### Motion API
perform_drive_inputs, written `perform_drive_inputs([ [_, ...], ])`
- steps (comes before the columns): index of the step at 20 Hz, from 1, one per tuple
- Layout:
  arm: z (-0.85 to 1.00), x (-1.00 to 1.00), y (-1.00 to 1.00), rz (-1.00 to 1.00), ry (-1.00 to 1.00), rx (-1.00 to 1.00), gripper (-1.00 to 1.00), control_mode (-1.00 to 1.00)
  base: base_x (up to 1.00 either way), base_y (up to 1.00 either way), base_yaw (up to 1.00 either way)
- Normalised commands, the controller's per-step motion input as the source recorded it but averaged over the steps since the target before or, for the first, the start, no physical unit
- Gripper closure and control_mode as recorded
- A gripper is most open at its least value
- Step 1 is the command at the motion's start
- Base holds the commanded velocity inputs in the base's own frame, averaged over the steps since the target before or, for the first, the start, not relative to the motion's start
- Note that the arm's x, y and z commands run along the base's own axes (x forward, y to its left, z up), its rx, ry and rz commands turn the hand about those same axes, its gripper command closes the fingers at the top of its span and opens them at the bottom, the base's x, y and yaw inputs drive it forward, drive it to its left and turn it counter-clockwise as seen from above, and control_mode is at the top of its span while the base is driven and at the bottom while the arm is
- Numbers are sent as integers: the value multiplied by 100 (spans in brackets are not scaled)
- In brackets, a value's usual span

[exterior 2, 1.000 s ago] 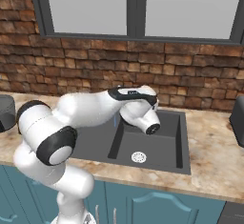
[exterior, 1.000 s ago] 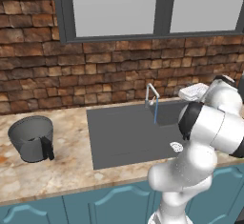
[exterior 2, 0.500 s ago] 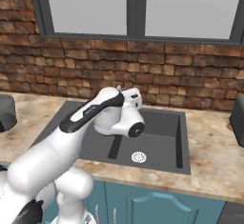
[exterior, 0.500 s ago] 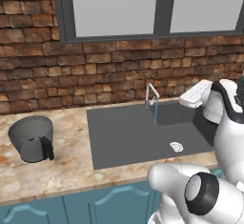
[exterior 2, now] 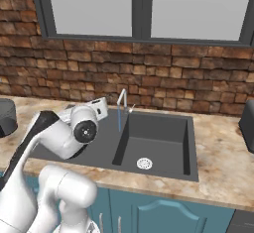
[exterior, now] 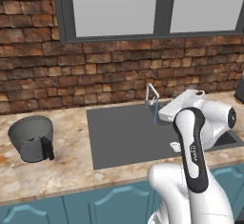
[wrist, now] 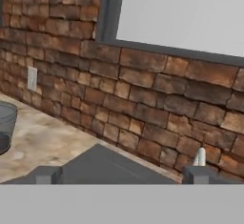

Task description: Turn on the sink faucet and place the jug under the water for a few seconds to fill it up.

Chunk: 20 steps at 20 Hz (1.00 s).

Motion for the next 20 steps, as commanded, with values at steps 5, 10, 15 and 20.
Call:
perform_drive_inputs([
  [5,18,-64,100,-3,39,-9,-100,-100,0,0,0],
  [10,0,-53,100,-1,38,-10,-100,-100,0,0,0],
  [15,-66,-60,100,0,10,-1,-100,-100,0,0,0],
  [20,-63,-17,100,0,13,0,-100,-100,0,0,0],
])
